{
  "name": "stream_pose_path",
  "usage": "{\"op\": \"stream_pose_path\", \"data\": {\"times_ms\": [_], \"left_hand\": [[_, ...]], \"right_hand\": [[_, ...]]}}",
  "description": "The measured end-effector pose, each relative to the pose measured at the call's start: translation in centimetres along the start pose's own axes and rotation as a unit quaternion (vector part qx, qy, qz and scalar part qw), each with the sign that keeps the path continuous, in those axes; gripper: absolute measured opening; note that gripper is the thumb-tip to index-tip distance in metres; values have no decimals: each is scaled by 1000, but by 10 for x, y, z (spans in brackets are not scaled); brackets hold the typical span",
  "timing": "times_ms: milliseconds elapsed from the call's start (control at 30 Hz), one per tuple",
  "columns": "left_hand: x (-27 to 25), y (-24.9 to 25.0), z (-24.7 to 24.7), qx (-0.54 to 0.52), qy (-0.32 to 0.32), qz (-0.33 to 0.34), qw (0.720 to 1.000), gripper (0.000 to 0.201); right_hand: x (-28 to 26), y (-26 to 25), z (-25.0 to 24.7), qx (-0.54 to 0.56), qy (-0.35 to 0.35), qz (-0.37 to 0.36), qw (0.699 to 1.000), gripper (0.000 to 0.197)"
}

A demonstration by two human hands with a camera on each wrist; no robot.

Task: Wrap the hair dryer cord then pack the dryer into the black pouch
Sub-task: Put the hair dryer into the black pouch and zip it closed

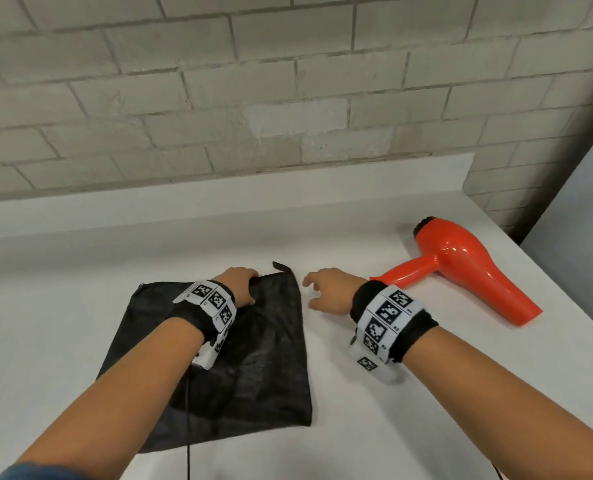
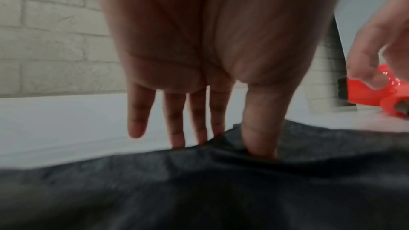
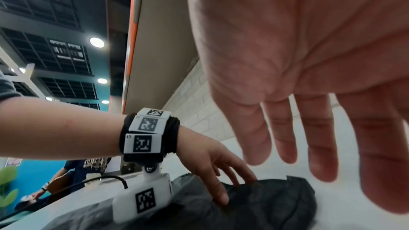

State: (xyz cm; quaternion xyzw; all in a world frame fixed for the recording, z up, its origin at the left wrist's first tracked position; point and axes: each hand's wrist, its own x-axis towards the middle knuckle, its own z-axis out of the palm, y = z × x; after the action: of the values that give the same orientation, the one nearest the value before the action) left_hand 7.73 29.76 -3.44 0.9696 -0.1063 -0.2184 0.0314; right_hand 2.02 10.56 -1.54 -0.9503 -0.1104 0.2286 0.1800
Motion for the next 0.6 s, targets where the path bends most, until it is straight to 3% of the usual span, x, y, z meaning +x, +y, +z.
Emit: {"op": "stream_pose_path", "data": {"times_ms": [167,267,433,533,600], "left_hand": [[7,-7,3,-26,52,62,996,29],[3,2,-4,-89,90,137,982,23],[-10,26,-27,-186,246,240,921,20],[-22,42,-46,-218,331,290,871,18],[-34,56,-53,-230,337,333,850,17]], "right_hand": [[23,-14,10,31,-4,-39,999,64],[25,-12,12,36,61,-42,997,57],[6,-3,-4,76,249,-76,962,23],[-11,12,-14,56,265,-40,962,20],[-23,18,-22,87,252,7,964,15]]}}
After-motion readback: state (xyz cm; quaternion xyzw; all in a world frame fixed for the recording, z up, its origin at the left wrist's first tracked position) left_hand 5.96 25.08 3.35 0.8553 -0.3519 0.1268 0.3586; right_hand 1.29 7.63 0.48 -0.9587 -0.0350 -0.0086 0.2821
